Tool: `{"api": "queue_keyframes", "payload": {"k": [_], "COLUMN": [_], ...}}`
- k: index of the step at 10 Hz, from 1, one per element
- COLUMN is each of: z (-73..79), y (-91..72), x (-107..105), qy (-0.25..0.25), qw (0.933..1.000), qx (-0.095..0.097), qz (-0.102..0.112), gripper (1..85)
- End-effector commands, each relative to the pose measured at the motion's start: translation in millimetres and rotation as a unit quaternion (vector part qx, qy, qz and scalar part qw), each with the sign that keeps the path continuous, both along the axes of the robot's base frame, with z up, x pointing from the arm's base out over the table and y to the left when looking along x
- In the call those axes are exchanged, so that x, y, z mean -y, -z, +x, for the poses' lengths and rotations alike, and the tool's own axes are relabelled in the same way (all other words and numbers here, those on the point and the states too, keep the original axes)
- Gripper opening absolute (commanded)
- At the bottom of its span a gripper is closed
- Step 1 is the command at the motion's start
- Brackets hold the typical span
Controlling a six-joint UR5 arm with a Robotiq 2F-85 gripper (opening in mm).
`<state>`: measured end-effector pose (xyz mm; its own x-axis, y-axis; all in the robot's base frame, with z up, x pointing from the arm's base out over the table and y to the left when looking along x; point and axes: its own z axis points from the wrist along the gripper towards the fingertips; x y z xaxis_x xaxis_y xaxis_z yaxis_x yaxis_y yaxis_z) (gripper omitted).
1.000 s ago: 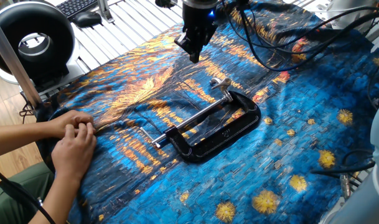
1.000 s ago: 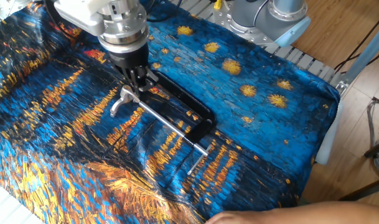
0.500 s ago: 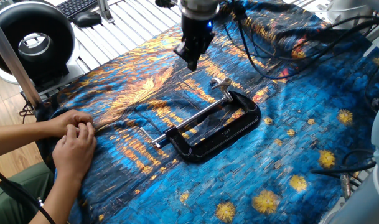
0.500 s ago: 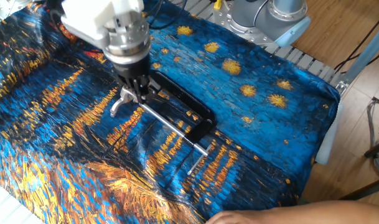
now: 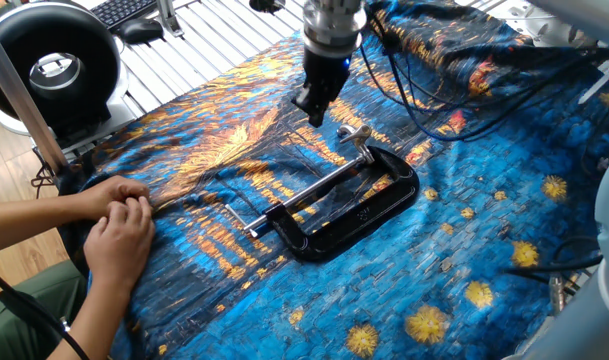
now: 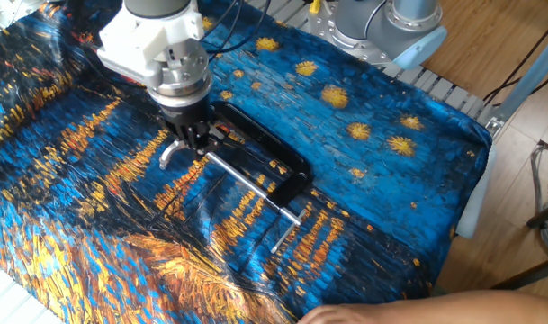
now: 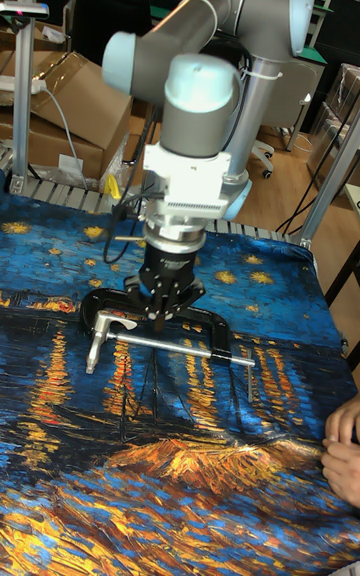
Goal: Turn off the water tap
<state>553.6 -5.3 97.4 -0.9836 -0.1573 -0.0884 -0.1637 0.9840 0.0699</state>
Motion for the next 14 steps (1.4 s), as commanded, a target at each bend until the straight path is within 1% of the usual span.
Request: {"api": "queue_keyframes", "payload": {"k": [1, 2, 3, 4, 5, 6, 7, 8, 10, 11, 13, 14], "z": [-6.5, -8.8, -11.2, -11.2, -6.5, -1.7, -1.3, 0.7, -6.5, -7.3, -7.7, -5.7], "y": [9.8, 9.9, 9.8, 9.7, 10.2, 10.0, 10.0, 10.0, 10.0, 10.1, 10.3, 10.3], "x": [5.0, 5.0, 1.8, 1.0, 9.4, 12.5, 13.3, 16.1, 7.8, 7.4, 10.5, 12.5], "qy": [0.018, 0.025, 0.03, 0.024, 0.013, 0.011, 0.014, 0.011, 0.011, 0.01, 0.009, 0.009], "qw": [0.9998, 0.9996, 0.9993, 0.9995, 0.9999, 0.9999, 0.9998, 0.9997, 0.9999, 0.9999, 0.9999, 0.9999], "qx": [-0.009, -0.014, -0.019, -0.019, -0.008, 0.001, 0.002, 0.006, -0.008, -0.01, -0.01, -0.007], "qz": [0.003, 0.003, 0.01, 0.011, -0.006, -0.012, -0.013, -0.019, -0.003, -0.002, -0.009, -0.012], "gripper": [1.3, 1.3, 1.3, 1.3, 1.3, 1.3, 1.3, 1.3, 1.3, 1.3, 1.3, 1.3]}}
